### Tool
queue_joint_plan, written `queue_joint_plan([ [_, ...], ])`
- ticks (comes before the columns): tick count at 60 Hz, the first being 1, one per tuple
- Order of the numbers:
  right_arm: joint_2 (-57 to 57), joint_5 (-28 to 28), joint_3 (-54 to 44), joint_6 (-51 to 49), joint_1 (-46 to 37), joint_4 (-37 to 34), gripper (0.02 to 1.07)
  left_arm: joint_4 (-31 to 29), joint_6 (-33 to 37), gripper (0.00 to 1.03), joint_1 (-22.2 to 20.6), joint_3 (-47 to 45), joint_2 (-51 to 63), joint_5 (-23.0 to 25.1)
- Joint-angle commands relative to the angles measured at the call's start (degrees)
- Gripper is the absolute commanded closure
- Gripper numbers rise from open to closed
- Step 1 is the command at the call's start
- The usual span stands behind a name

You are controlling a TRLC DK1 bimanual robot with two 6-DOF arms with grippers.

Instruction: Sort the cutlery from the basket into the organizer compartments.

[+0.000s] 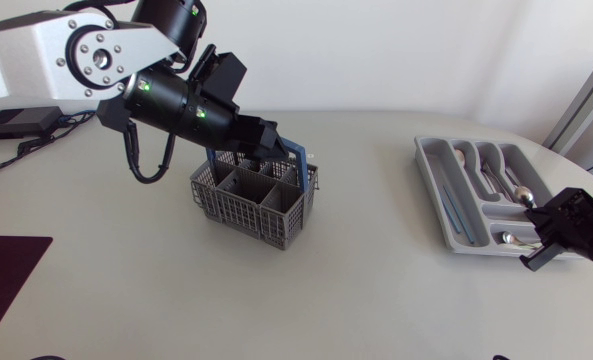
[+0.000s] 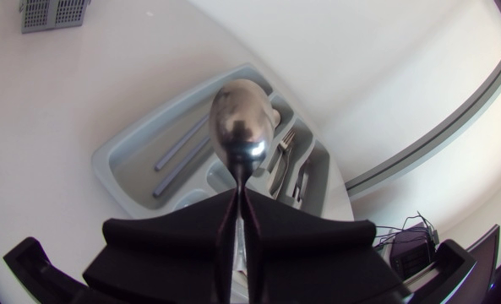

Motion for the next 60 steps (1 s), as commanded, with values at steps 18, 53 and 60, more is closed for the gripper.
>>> queue_joint_plan([
  [18,15.10,-4.37,6.39,-10.00,-9.42,5.80,0.99,-1.68,1.24,0.29,0.04,0.73,-0.40,-1.36],
  [53,27.05,-3.05,8.06,-16.86,-11.53,13.53,0.98,-1.86,0.89,0.29,-1.37,0.82,-0.40,-2.33],
  [60,26.79,-3.14,7.62,-18.09,-11.79,13.27,0.96,-1.94,0.80,0.29,-1.37,0.82,-0.49,-2.41],
])
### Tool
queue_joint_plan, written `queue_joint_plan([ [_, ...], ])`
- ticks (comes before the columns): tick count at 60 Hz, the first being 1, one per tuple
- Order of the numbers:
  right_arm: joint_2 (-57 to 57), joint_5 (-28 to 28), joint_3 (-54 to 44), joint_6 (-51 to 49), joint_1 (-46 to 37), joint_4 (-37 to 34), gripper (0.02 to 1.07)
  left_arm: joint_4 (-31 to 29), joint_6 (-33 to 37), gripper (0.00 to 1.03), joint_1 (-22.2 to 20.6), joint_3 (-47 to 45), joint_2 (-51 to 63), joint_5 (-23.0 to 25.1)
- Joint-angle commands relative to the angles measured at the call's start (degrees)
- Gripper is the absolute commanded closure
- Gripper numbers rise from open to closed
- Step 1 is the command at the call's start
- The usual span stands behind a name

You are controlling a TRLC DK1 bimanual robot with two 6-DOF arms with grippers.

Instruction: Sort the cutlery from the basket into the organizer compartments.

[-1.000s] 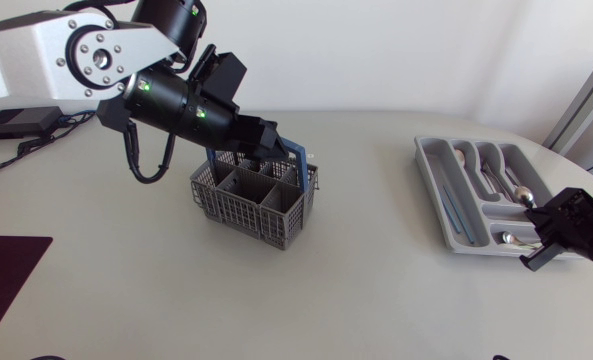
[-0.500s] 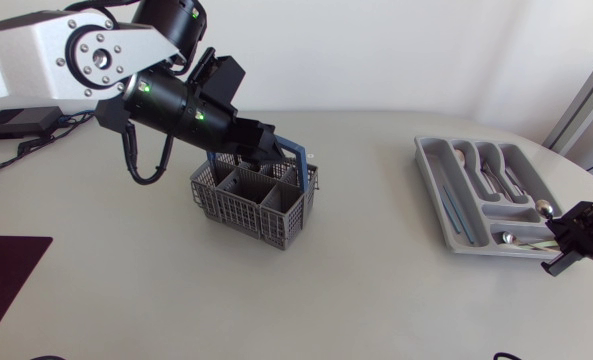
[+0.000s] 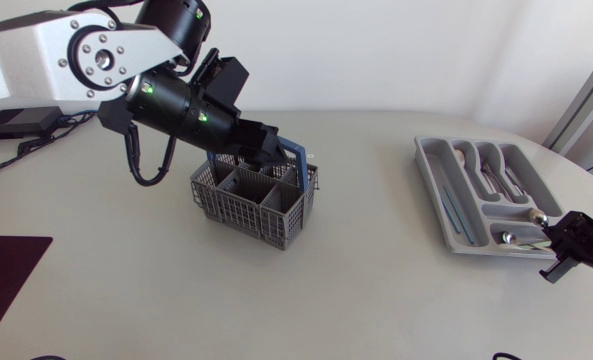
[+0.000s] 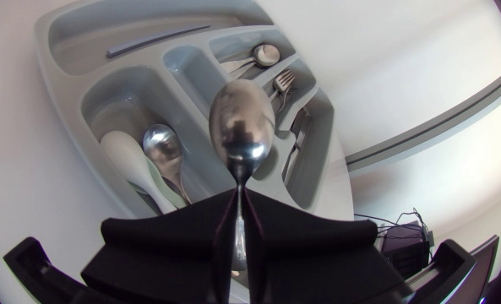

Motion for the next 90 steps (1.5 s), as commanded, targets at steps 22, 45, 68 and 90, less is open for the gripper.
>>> queue_joint_plan([
  [22,-3.70,-0.78,-5.49,-5.51,-0.98,0.30,0.66,-0.68,0.58,0.29,-0.82,0.73,-1.19,-1.33],
  [45,-18.82,-1.75,-4.96,3.98,0.08,-8.14,0.25,-1.64,1.29,0.29,1.99,0.11,-4.09,-1.33],
  [68,-37.10,4.41,-5.32,21.47,19.77,-26.42,0.25,-1.82,6.12,0.29,12.80,-5.07,-8.75,-1.33],
  [90,-40.70,20.75,-4.08,39.93,51.23,-30.28,0.27,1.26,14.38,0.44,26.60,-11.66,-6.46,0.52],
])
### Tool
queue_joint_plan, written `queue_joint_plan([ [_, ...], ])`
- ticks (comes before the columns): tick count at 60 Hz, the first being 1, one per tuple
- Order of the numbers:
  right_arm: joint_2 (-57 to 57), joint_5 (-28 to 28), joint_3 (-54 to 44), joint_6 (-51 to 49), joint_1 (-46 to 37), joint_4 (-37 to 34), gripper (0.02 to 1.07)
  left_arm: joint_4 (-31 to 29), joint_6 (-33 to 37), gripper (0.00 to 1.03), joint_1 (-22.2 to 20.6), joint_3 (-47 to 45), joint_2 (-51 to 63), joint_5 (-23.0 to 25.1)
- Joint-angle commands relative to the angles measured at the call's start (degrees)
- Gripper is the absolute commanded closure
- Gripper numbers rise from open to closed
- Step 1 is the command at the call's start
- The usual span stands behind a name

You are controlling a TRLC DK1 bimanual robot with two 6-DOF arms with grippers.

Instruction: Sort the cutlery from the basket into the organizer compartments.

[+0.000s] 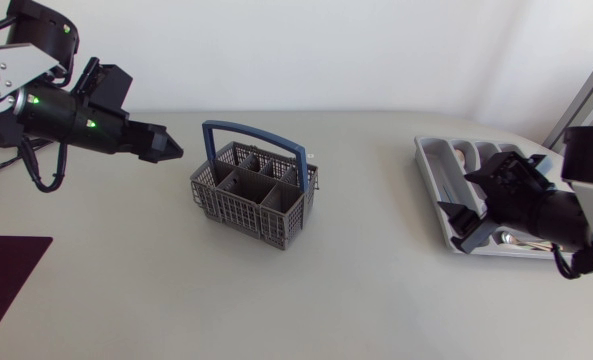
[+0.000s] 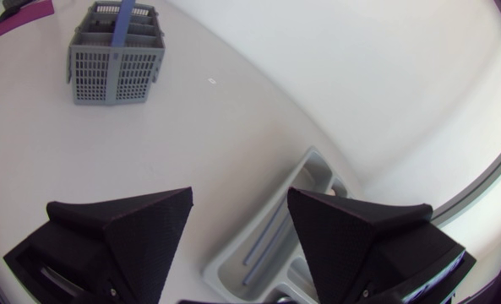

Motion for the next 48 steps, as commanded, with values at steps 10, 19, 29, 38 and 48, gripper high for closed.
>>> queue_joint_plan([
  [10,5.44,6.50,3.19,12.29,16.78,-0.12,0.49,2.68,5.50,0.60,4.93,-1.68,8.61,2.43],
  [19,12.47,8.53,6.61,16.51,23.55,2.78,0.68,5.15,7.17,0.73,4.67,-1.41,13.09,3.31],
  [29,21.61,8.88,11.10,19.23,28.56,6.56,0.96,6.29,8.66,0.85,4.40,0.87,19.33,4.36],
  [38,29.61,8.79,15.76,20.46,31.11,8.41,0.96,7.34,9.02,0.89,3.44,3.25,23.11,5.51],
  [48,34.97,8.26,19.09,21.08,32.69,9.46,0.97,7.87,9.10,0.92,0.80,5.09,25.75,7.18],
])
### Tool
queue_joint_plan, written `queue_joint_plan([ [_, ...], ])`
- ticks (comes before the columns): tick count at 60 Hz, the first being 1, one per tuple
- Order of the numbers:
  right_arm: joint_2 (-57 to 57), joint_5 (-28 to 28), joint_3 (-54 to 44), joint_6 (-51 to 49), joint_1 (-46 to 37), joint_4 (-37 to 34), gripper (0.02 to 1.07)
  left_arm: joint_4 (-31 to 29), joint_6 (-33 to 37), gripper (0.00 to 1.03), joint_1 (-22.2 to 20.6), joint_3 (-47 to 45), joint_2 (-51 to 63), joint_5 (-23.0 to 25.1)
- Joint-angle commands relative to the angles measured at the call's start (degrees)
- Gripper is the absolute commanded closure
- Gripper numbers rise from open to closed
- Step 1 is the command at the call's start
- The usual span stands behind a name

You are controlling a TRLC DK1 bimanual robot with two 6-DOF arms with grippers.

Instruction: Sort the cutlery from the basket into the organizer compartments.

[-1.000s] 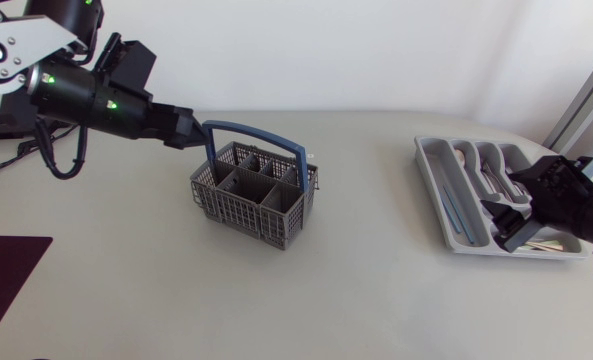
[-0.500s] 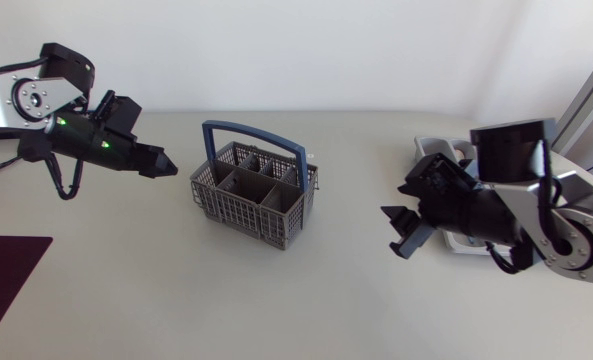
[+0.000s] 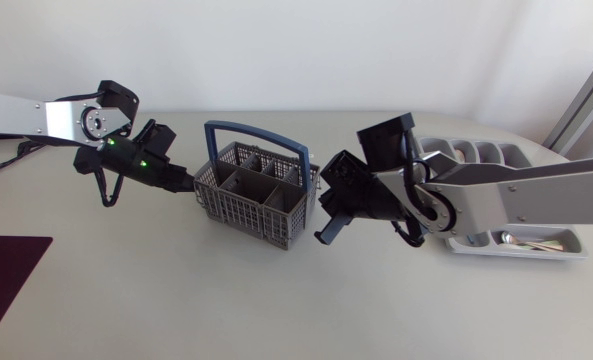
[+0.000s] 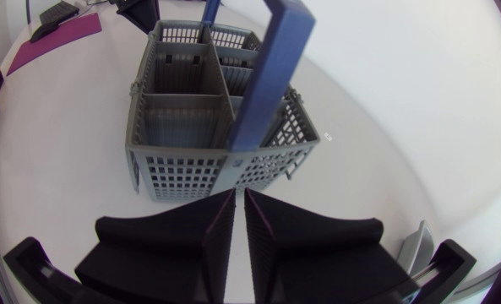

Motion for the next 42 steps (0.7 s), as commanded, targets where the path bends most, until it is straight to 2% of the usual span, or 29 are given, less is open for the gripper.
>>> queue_joint_plan([
  [1,2.89,0.00,2.00,1.65,1.00,0.90,0.97,0.42,1.32,0.92,-2.04,2.08,1.68,2.15],
  [11,5.79,0.09,2.79,1.39,0.82,1.51,0.97,0.51,0.97,0.94,-4.68,1.72,1.59,3.82],
  [33,7.28,-1.05,2.00,-0.72,-7.71,3.97,0.97,0.51,-0.08,0.96,-11.36,-2.23,-1.22,4.96],
  [42,7.90,-2.02,2.62,-1.34,-9.99,4.41,0.97,0.51,-0.26,0.96,-12.50,-4.25,-2.45,5.14],
])
